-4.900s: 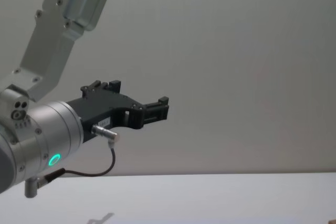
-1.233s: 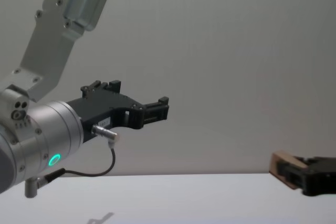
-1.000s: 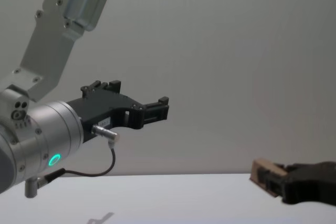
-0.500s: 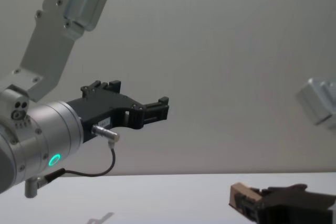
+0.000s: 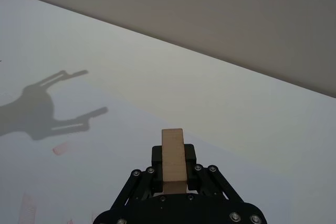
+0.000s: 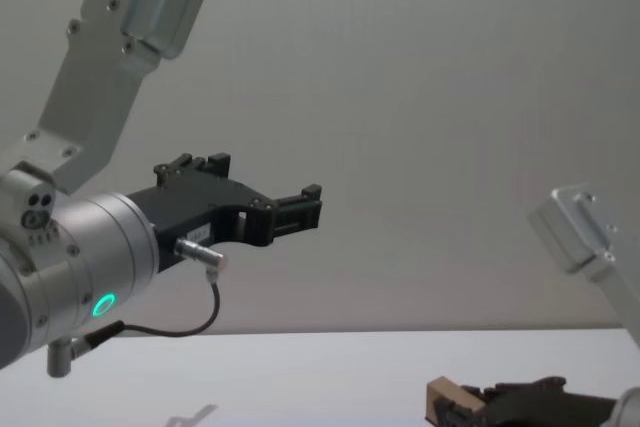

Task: Use the one hand to pick up the stamp and affix it onto the A4 paper.

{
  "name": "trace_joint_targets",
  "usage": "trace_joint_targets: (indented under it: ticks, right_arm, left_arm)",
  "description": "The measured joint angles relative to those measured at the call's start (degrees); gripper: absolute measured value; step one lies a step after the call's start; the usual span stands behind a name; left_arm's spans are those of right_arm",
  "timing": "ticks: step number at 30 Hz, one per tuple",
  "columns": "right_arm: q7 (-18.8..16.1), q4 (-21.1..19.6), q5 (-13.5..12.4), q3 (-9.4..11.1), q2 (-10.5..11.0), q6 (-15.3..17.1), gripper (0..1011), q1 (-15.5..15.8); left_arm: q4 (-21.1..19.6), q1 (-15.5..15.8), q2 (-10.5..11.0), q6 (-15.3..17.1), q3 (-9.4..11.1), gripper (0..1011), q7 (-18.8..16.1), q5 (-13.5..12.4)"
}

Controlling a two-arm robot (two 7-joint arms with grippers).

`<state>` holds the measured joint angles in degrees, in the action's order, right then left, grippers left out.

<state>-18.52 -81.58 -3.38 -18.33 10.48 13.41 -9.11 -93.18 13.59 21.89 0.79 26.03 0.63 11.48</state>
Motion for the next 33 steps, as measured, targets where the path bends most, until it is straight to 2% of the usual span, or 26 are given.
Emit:
trace_joint_targets:
  ticks: [33]
  right_arm:
    - [-0.35,3.35,2.06,-0.81,-0.39,-1.4,221,-0.47]
  left_arm:
    - [0.0,0.0,0.0,0.0,0.0,1001,0.0,0.0]
